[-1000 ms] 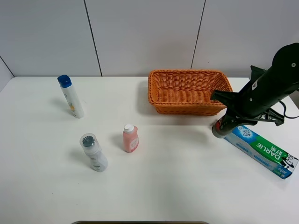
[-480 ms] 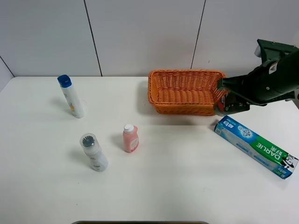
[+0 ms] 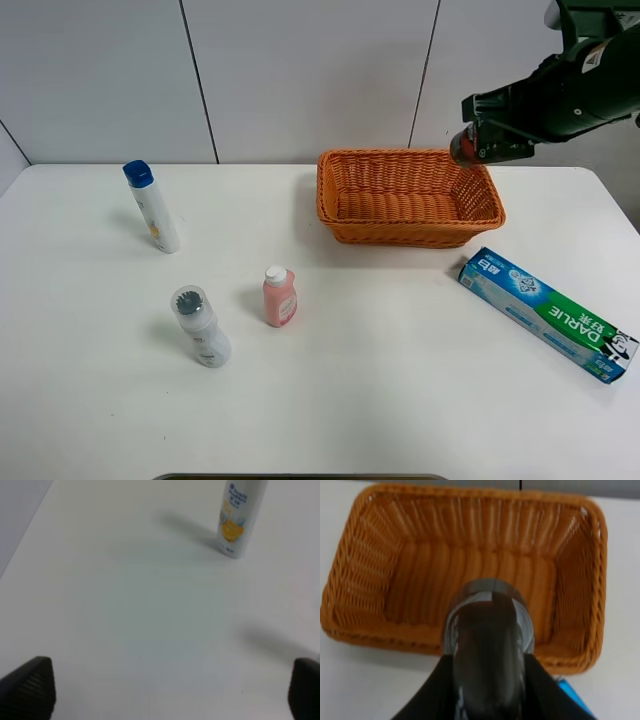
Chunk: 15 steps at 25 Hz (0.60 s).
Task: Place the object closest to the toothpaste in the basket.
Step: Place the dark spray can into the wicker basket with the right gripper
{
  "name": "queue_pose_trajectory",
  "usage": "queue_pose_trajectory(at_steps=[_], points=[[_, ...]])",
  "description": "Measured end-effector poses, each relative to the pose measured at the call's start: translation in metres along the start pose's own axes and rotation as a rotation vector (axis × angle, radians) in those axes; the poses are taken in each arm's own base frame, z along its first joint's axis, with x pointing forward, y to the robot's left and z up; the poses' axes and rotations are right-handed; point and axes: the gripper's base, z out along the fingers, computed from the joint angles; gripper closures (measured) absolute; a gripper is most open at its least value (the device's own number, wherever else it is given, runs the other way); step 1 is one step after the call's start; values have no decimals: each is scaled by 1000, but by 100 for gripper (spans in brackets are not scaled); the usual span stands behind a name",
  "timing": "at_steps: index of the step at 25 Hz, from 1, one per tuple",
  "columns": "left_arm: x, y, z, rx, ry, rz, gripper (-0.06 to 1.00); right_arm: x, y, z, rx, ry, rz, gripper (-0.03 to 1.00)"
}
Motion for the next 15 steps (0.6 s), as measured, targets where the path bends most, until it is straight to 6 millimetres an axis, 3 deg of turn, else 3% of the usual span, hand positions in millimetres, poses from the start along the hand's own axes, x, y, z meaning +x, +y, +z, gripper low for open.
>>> queue_pose_trajectory(at_steps=[7,15], points=[[0,0,0,0,0,0,0,-20,2,39,3,34,-30,67],[0,0,0,0,0,0,0,-30,10,91,-7,89,-78,67]])
